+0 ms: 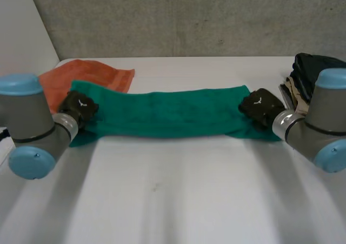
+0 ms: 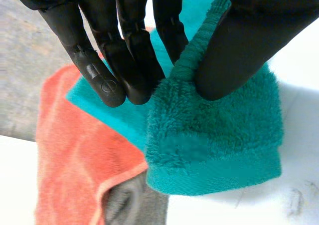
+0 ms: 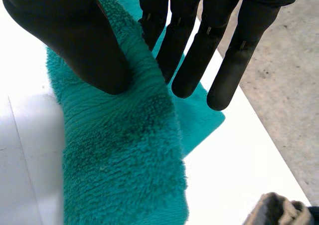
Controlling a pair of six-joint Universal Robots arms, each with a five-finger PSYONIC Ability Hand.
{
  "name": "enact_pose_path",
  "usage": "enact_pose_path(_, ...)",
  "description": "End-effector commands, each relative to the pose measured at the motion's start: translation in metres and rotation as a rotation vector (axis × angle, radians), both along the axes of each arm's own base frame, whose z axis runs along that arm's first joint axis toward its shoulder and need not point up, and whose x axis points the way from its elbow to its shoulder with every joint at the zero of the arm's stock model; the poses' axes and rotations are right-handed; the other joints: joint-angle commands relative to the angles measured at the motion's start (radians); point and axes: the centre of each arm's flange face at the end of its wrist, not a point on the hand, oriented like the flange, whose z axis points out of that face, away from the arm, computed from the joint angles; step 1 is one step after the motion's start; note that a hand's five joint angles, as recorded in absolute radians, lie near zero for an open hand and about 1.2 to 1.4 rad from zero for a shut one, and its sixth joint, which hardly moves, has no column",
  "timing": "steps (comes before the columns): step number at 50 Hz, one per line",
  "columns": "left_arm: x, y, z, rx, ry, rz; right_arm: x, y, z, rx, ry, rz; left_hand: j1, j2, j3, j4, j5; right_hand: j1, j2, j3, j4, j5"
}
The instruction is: Fold the laundry.
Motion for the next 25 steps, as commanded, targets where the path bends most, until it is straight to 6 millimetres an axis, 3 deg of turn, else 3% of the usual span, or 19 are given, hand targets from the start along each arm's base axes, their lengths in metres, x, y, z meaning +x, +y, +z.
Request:
enact_pose_path(1, -0.002, 0.037, 0.081, -0.063, 0.128, -0.024, -0.022, 0.01, 0.068, -0.023, -0.015, -0.033, 0.242, 0.201, 0.209, 0.2, 0.233, 0.264, 0.223, 0.215, 0.203, 0.231)
enact_pose_path(2, -0.002, 0.046, 0.099, -0.073, 0.178, -0.032, -0.026, 0.013, 0.085, -0.043, -0.028, -0.032, 0.242, 0.201, 0.209, 0.2, 0.233, 0.264, 0.223, 0.215, 0.203, 0.231)
enact_pose_path(4, -0.002, 0.052, 0.114, -0.081, 0.225, -0.044, -0.029, 0.014, 0.098, -0.064, -0.041, -0.028, 0.242, 0.201, 0.209, 0.2, 0.233, 0.264, 0.223, 0.215, 0.203, 0.231)
enact_pose_path(8, -0.007, 0.052, 0.123, -0.046, 0.294, -0.067, -0.03, 0.01, 0.118, -0.12, -0.074, -0.021, 0.242, 0.201, 0.209, 0.2, 0.233, 0.264, 0.223, 0.215, 0.203, 0.231)
enact_pose_path(11, -0.009, 0.039, 0.119, -0.02, 0.308, -0.039, -0.028, -0.002, 0.124, -0.153, -0.092, -0.036, 0.242, 0.201, 0.209, 0.2, 0.233, 0.264, 0.223, 0.215, 0.203, 0.231)
enact_pose_path(15, -0.014, 0.018, 0.101, 0.024, 0.278, 0.015, -0.018, -0.018, 0.114, -0.152, -0.093, -0.058, 0.242, 0.201, 0.209, 0.2, 0.233, 0.264, 0.223, 0.215, 0.203, 0.231)
enact_pose_path(25, -0.04, -0.029, 0.026, 0.099, 0.188, 0.151, 0.019, -0.057, 0.043, -0.185, -0.08, -0.096, 0.242, 0.201, 0.209, 0.2, 0.233, 0.264, 0.223, 0.215, 0.203, 0.231)
